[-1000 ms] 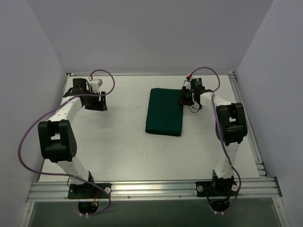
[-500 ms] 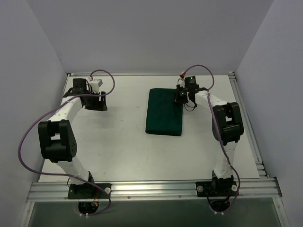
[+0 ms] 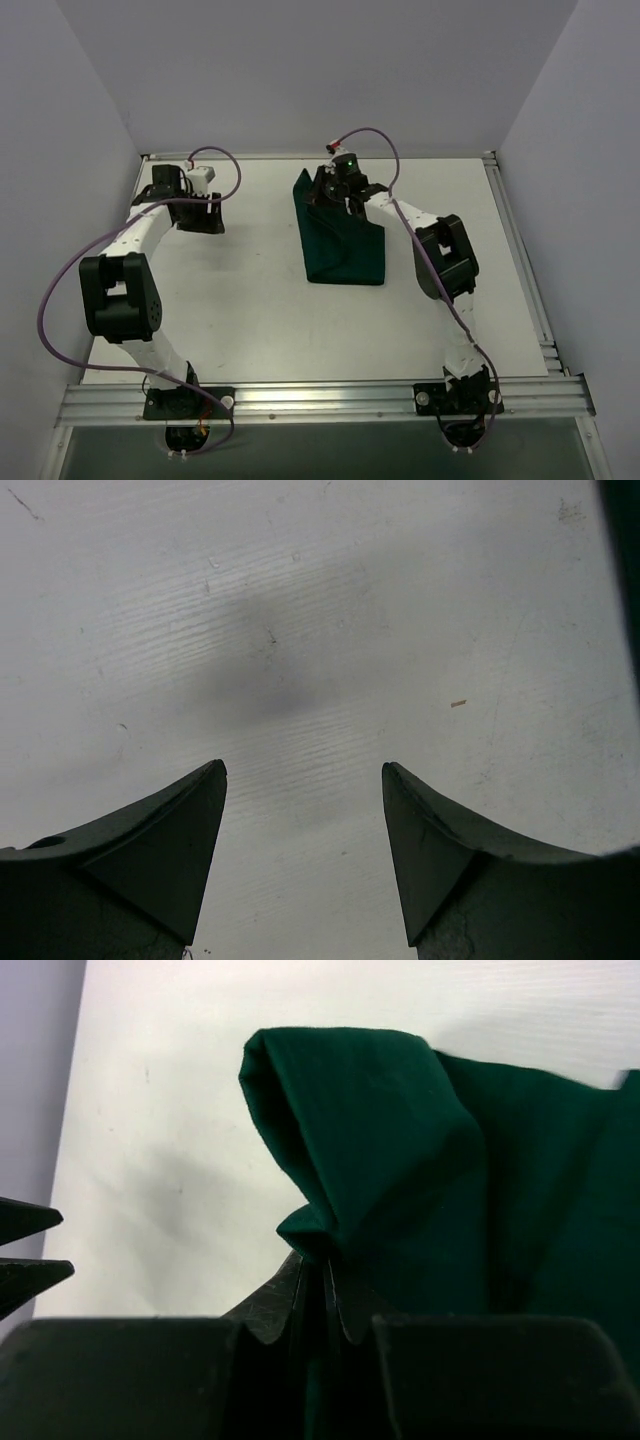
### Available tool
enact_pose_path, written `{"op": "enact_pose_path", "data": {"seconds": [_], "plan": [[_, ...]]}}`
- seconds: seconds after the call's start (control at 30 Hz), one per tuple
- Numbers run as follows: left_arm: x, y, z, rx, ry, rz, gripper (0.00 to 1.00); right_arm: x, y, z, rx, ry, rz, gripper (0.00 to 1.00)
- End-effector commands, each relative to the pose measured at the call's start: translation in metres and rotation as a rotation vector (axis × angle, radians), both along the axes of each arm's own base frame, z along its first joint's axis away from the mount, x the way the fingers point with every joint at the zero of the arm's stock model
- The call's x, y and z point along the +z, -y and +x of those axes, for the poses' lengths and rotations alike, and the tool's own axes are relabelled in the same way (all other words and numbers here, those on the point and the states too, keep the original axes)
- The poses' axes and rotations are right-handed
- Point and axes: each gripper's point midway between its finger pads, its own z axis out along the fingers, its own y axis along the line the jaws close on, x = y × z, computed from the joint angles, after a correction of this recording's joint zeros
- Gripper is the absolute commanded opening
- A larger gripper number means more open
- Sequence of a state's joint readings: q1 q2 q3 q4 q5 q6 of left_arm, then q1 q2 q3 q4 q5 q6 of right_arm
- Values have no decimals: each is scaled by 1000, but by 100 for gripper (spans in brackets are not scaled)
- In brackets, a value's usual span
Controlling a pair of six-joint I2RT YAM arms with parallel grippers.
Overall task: Open and lay out the surgical kit
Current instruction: Open the surgical kit at the center of the board.
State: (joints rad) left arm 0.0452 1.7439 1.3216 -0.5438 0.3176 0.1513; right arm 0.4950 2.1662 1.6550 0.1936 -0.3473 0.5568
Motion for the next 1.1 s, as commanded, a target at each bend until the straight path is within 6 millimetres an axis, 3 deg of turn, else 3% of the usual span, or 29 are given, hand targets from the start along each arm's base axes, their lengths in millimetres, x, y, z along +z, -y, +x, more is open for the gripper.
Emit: {"op": "enact_pose_path", "data": {"seconds": [0.0, 0.2, 0.3, 0.33, 0.37, 0.4, 0.43, 0.5, 0.57, 0.6, 0.7, 0.77, 0.8, 0.83, 0.87, 0.9, 0.93, 1.0, 1.03, 1.07], "plan": [[37, -17, 12, 18, 103, 20, 73, 22, -58, -1, 14, 33, 142, 0], [44, -37, 14, 61, 105, 25, 73, 20, -112, 2, -36, 18, 301, 0], [43, -46, 14, 74, 99, 29, 73, 12, -136, -7, -33, 7, 322, 0], [42, -48, 14, 78, 96, 30, 73, 1, -143, -10, -32, -3, 316, 0], [41, -50, 14, 83, 92, 31, 73, 6, -156, -15, -13, 6, 329, 1], [40, -51, 14, 85, 87, 32, 73, 6, -163, -17, -4, 3, 335, 12], [39, -53, 15, 87, 83, 32, 73, -8, -170, -21, 6, -20, 325, 23], [39, -56, 16, 91, 80, 36, 74, 2, -187, -27, 42, -6, 341, 43], [37, -58, 16, 93, 67, 43, 76, -1, -192, -29, 62, 8, 304, 52], [39, -59, 18, 93, 69, 44, 77, 12, -195, -30, 71, 37, 298, 57], [36, -59, 19, 93, 53, 42, 79, 26, -184, -30, 77, 92, 226, 62], [32, -56, 17, 91, 37, 32, 80, 23, -168, -31, 87, 122, 125, 62], [31, -53, 17, 86, 32, 30, 80, 41, -153, -25, 51, 162, 90, 61], [27, -50, 15, 82, 21, 31, 83, 20, -134, -31, 36, 134, 5, 61], [24, -49, 13, 81, 11, 45, 83, 20, -119, -29, 35, 170, -69, 60], [20, -46, 12, 77, 2, 56, 83, 32, -97, -23, -35, 208, -132, 58], [14, -37, 10, 60, -12, 72, 83, 12, -70, -22, -71, 176, -227, 56], [7, -31, 8, 49, -28, 112, 83, 12, -39, -18, -110, 184, -316, 50], [0, -20, 7, 22, -40, 131, 83, 2, -14, -13, -151, 156, -373, 49], [-3, -17, 8, 14, -45, 152, 83, 0, -4, -10, -168, 150, -389, 49]]}}
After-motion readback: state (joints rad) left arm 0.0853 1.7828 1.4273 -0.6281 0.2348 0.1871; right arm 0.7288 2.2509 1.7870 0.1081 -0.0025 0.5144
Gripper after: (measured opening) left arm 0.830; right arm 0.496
